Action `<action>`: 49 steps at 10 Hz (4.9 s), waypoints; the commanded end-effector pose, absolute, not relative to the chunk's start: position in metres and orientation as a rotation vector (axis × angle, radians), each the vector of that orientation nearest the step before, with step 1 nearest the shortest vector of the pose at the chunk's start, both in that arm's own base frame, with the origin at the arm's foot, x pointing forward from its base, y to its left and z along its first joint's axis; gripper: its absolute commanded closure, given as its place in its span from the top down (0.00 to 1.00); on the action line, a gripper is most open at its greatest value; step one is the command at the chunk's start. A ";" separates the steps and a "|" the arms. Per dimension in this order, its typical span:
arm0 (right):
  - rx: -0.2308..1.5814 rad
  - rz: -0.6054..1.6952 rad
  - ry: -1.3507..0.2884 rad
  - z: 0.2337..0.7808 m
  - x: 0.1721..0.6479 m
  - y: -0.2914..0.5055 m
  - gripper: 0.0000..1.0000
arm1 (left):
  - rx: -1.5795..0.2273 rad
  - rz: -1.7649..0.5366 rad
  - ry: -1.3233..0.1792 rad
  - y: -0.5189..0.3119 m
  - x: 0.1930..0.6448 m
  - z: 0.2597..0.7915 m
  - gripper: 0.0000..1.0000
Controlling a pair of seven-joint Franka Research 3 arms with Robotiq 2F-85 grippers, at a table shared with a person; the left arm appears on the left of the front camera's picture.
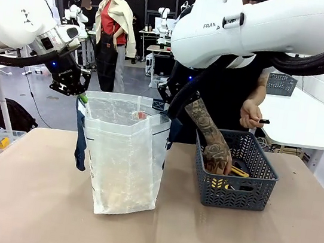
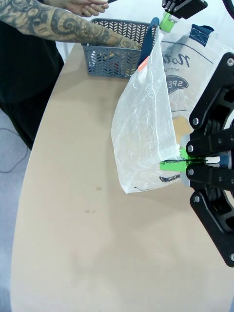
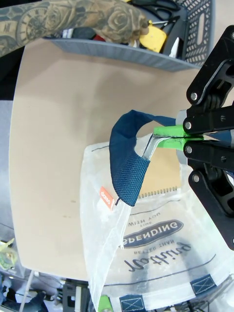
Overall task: Transfer purchased items from the store into the shopping bag.
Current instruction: Move the Reusable shopping bag to the right side of the table.
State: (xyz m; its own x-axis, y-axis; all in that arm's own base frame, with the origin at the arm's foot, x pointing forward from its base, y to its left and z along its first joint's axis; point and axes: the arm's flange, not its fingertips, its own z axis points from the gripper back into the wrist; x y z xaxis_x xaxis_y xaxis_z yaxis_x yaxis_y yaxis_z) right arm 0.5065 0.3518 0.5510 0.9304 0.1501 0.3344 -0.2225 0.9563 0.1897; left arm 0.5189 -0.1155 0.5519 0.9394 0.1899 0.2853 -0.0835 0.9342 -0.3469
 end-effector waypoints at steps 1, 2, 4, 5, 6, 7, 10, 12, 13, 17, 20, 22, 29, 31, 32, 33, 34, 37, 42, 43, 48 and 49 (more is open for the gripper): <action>0.234 0.183 -0.318 0.552 0.507 0.348 0.00 | -0.340 0.160 -0.323 -0.113 0.517 0.554 0.00; 0.234 0.183 -0.318 0.552 0.507 0.348 0.00 | -0.340 0.160 -0.323 -0.113 0.517 0.554 0.00; 0.234 0.183 -0.318 0.552 0.507 0.348 0.00 | -0.340 0.160 -0.323 -0.113 0.517 0.554 0.00; 0.234 0.183 -0.318 0.552 0.507 0.348 0.00 | -0.340 0.160 -0.323 -0.113 0.517 0.554 0.00; 0.234 0.183 -0.318 0.552 0.507 0.348 0.00 | -0.340 0.160 -0.323 -0.113 0.517 0.554 0.00; 0.234 0.183 -0.318 0.552 0.507 0.348 0.00 | -0.340 0.160 -0.323 -0.113 0.517 0.554 0.00; 0.234 0.183 -0.318 0.552 0.507 0.348 0.00 | -0.340 0.160 -0.323 -0.113 0.517 0.554 0.00; 0.234 0.183 -0.318 0.552 0.507 0.348 0.00 | -0.340 0.160 -0.323 -0.113 0.517 0.554 0.00; 0.234 0.183 -0.318 0.552 0.507 0.348 0.00 | -0.340 0.160 -0.323 -0.113 0.517 0.554 0.00; 0.234 0.183 -0.318 0.552 0.507 0.348 0.00 | -0.340 0.160 -0.323 -0.113 0.517 0.554 0.00; 0.234 0.183 -0.318 0.552 0.507 0.348 0.00 | -0.340 0.160 -0.323 -0.113 0.517 0.554 0.00; 0.234 0.183 -0.318 0.552 0.507 0.348 0.00 | -0.340 0.160 -0.323 -0.113 0.517 0.554 0.00; 0.234 0.183 -0.318 0.552 0.507 0.348 0.00 | -0.340 0.160 -0.323 -0.113 0.517 0.554 0.00; 0.234 0.183 -0.318 0.552 0.507 0.348 0.00 | -0.340 0.160 -0.323 -0.113 0.517 0.554 0.00; 0.234 0.183 -0.318 0.552 0.507 0.348 0.00 | -0.340 0.160 -0.323 -0.113 0.517 0.554 0.00; 0.234 0.183 -0.318 0.552 0.507 0.348 0.00 | -0.340 0.160 -0.323 -0.113 0.517 0.554 0.00; 0.234 0.183 -0.318 0.552 0.507 0.348 0.00 | -0.340 0.160 -0.323 -0.113 0.517 0.554 0.00; 0.234 0.183 -0.318 0.552 0.507 0.348 0.00 | -0.340 0.160 -0.323 -0.113 0.517 0.554 0.00; 0.234 0.183 -0.318 0.552 0.507 0.348 0.00 | -0.340 0.160 -0.323 -0.113 0.517 0.554 0.00; 0.234 0.183 -0.318 0.552 0.507 0.348 0.00 | -0.340 0.160 -0.323 -0.113 0.517 0.554 0.00; 0.234 0.183 -0.318 0.552 0.507 0.348 0.00 | -0.340 0.160 -0.323 -0.113 0.517 0.554 0.00; 0.234 0.183 -0.318 0.552 0.507 0.348 0.00 | -0.340 0.160 -0.323 -0.113 0.517 0.554 0.00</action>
State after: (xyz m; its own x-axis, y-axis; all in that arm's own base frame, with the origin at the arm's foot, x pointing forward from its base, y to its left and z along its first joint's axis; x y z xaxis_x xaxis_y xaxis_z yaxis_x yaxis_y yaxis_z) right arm 0.5059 0.3528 0.5511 0.9298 0.1515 0.3353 -0.2243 0.9558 0.1902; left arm 0.5186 -0.1173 0.5515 0.9402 0.1870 0.2847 -0.0809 0.9345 -0.3466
